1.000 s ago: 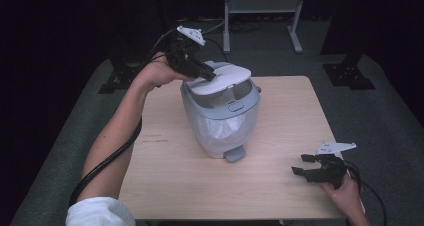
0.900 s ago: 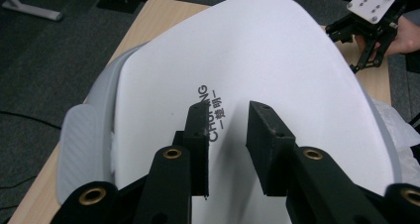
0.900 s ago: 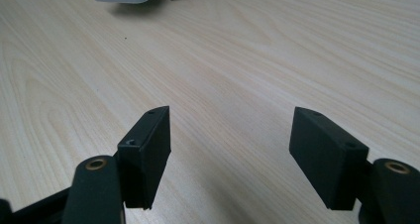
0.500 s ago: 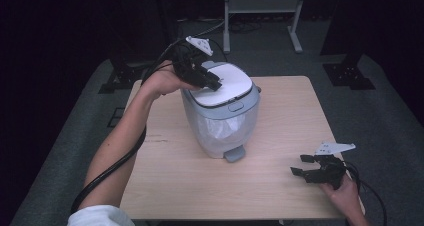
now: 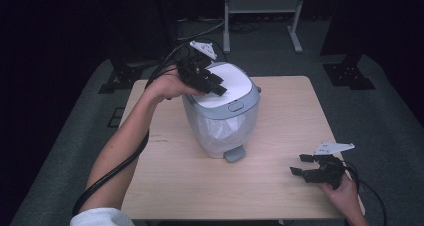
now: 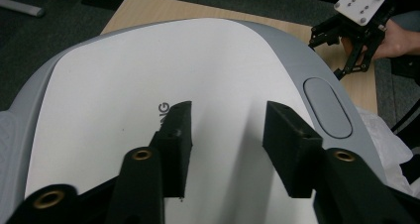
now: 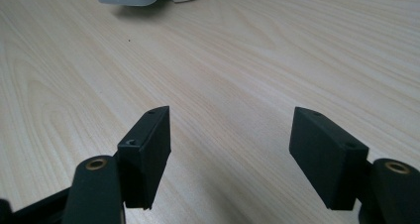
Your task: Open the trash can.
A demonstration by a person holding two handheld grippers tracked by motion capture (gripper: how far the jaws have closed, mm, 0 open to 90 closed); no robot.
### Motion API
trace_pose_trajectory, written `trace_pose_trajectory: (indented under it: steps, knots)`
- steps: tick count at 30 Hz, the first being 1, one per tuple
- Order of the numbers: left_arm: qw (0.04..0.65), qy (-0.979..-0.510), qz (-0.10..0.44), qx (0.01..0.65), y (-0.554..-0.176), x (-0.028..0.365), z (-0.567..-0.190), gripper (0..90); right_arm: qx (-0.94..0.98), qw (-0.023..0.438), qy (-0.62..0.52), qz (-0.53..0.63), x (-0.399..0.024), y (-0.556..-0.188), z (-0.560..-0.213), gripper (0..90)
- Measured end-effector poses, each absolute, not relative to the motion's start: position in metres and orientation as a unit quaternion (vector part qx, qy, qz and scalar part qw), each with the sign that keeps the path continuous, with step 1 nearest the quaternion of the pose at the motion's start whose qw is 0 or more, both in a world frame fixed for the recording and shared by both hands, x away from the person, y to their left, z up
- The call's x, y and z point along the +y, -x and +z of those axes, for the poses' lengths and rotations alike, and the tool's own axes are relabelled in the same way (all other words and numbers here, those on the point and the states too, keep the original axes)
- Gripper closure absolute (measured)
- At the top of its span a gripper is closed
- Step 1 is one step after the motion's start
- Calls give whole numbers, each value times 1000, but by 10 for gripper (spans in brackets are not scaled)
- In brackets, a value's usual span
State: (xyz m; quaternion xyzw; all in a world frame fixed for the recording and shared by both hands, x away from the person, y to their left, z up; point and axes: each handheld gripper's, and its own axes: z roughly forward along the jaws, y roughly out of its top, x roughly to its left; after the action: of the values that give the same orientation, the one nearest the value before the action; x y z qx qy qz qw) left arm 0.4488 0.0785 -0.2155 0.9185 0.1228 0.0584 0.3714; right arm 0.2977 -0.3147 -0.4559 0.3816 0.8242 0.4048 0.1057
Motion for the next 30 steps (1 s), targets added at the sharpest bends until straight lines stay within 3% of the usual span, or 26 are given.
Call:
trace_pose_trajectory:
  steps: [6, 12, 19, 30]
  knots:
    - [369, -919, 65, 120, -447, 78, -216, 475, 826, 106, -379, 403, -314, -299, -456, 313]
    - [358, -923, 81, 117, -442, 77, -217, 578, 826, 107, -378, 403, -313, -300, -456, 313]
    - [354, -922, 104, 116, -440, 78, -213, 456, 827, 105, -379, 402, -311, -300, -455, 313]
    - [385, -903, 124, 144, -425, 117, -192, 387, 825, 109, -381, 402, -311, -301, -452, 313]
